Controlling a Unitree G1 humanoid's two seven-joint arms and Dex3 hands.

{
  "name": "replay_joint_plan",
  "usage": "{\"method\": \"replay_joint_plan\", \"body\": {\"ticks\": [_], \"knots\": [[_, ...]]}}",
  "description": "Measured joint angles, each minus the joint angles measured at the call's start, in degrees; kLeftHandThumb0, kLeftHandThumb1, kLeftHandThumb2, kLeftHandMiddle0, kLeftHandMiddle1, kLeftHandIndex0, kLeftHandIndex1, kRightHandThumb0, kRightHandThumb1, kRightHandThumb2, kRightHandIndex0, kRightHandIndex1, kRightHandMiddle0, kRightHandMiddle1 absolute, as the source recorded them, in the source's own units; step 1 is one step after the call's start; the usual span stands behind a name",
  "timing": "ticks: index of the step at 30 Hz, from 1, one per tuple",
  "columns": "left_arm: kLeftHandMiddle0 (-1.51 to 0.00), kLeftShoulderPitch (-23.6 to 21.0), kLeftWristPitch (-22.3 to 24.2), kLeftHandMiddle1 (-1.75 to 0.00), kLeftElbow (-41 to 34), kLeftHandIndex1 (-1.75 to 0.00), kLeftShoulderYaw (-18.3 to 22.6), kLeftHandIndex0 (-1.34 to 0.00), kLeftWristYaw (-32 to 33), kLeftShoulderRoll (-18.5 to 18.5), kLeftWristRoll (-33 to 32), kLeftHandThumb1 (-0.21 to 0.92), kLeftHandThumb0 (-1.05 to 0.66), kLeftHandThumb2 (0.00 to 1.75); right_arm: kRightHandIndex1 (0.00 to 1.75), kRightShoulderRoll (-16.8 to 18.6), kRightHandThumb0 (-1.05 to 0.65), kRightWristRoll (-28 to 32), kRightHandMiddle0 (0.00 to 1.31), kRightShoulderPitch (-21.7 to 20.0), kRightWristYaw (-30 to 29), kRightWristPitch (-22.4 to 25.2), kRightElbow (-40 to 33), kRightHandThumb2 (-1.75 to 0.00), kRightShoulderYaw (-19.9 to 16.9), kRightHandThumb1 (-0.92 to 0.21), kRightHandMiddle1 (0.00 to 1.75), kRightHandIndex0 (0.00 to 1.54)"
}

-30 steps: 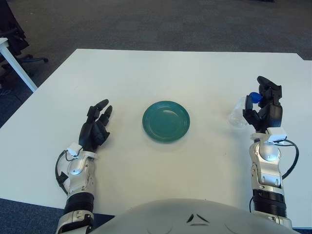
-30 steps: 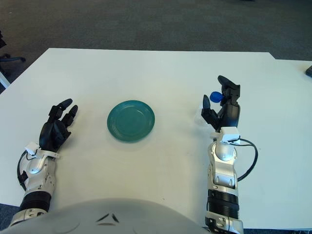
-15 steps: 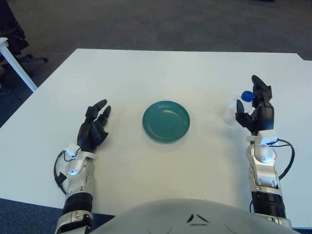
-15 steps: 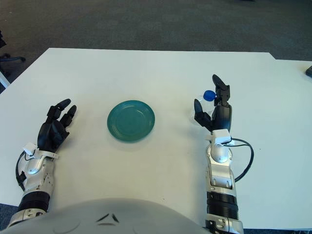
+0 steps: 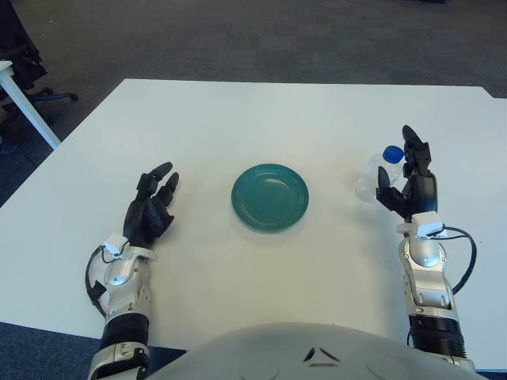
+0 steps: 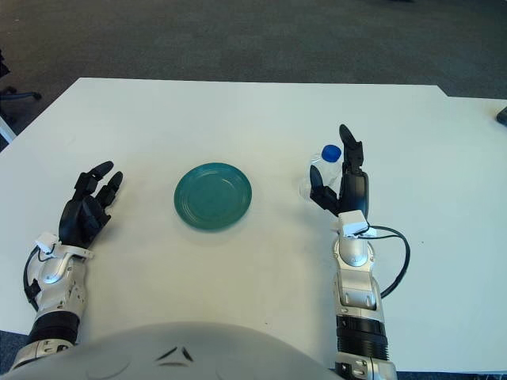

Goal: Put the bottle into the plate.

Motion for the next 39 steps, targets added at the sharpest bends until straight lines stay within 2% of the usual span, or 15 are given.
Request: {"method": "replay_joint_plan", "body": {"ticks": [18, 29, 39], "knots": [[-0.29, 0.1, 0.2, 0.00, 0.2, -0.74, 0.5, 0.00, -0.6, 0.3, -0.7, 0.92, -0.90, 0.97, 0.00, -0.3, -1.05, 0.0, 0.00, 0.3, 0.0, 0.0, 0.0, -0.65, 0.7, -0.92, 0.35, 0.14], [-0.29, 0.2, 0.6, 0.00, 0.2, -0.74, 0.7, 0.00, -0.8, 0.6, -1.2, 0.92, -0.90, 0.97, 0.02, 0.7, -1.04, 0.5, 0.00, 0.4, -0.9, 0.4, 0.2, -0.55, 0.7, -0.92, 0.32, 0.18], [-0.29, 0.5, 1.0, 0.00, 0.2, -0.74, 1.0, 0.00, -1.4, 1.3, -1.8, 0.92, -0.90, 0.97, 0.01, 1.3, -1.01, 1.8, 0.00, 0.3, -0.9, 0.4, 1.1, -0.54, 0.8, -0.92, 0.27, 0.18]]}}
